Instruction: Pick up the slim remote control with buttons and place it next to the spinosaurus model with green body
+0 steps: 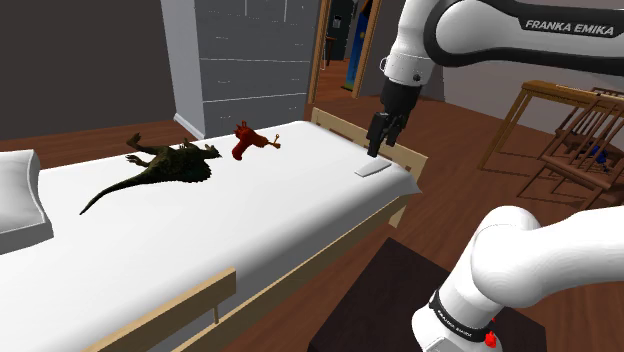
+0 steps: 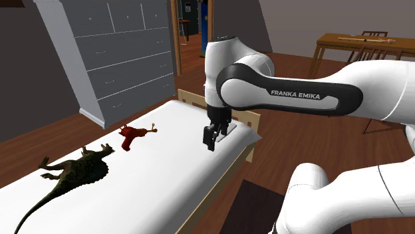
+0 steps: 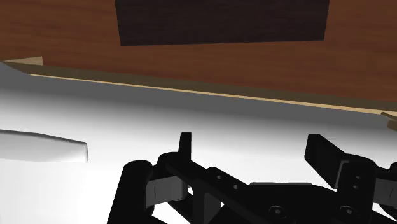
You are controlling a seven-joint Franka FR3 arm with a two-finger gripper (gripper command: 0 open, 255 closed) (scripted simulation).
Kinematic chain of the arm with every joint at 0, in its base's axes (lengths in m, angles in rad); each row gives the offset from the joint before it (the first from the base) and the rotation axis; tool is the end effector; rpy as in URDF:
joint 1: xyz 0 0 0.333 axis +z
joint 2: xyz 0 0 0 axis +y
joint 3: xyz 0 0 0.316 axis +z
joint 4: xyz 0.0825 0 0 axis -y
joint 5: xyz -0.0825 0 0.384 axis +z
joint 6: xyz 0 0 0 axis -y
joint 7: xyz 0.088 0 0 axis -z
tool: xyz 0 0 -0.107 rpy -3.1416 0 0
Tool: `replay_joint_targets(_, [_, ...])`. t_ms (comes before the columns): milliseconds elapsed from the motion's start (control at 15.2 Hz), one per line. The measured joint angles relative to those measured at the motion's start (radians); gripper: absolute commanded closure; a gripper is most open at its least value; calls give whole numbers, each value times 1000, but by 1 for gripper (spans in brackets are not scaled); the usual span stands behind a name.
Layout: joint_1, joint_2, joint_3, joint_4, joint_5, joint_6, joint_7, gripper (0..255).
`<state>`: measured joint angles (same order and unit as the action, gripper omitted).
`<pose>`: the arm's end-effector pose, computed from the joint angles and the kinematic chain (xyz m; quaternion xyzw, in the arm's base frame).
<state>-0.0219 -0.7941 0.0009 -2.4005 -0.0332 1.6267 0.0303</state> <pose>0.3092 -0.0098 0.5770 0.9995 -0.0250 0.0102 0.0169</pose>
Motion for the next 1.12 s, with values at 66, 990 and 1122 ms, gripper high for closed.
replay_joint_targets(66, [0, 0, 0, 0, 0, 0, 0, 0])
replay_joint_targets(990, [35, -36, -404, -148, -282, 150, -709, 0])
replay_joint_targets(1122, [52, 10, -480, -139, -323, 197, -821, 0])
